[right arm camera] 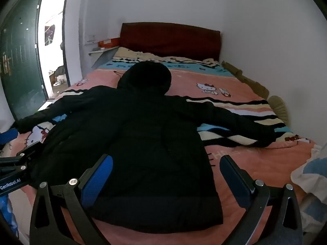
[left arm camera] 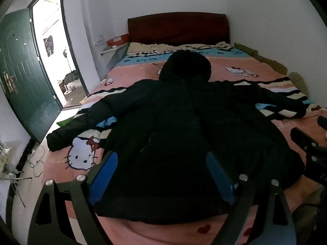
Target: Fold large clothes
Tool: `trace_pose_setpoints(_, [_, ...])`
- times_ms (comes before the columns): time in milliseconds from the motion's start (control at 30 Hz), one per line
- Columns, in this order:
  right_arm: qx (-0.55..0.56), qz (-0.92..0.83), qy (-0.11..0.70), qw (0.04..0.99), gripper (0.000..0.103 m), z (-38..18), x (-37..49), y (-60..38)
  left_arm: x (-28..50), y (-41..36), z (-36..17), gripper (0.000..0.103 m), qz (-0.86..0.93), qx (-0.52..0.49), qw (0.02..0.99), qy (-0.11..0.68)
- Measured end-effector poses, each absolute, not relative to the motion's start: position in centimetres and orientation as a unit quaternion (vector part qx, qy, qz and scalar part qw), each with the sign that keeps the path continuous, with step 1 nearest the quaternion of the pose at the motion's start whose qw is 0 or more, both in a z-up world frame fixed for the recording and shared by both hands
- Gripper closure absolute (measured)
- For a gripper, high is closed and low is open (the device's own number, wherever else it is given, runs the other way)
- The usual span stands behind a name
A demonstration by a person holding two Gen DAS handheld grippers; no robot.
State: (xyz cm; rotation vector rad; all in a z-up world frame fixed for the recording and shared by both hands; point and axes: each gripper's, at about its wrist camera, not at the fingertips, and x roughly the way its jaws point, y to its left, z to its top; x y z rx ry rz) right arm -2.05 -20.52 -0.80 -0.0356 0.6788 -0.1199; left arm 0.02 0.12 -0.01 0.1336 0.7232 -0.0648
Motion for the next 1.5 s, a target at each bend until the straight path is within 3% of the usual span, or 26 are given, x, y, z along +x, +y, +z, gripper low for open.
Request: trace_pose_setpoints(1500, [-0.035, -0.057, 0.343, 0.937, 0.000, -2.1, -1.9, -20.3, 0.2, -0.6, -1.4, 0.014, -0.036, 0.063, 0.929, 0.363])
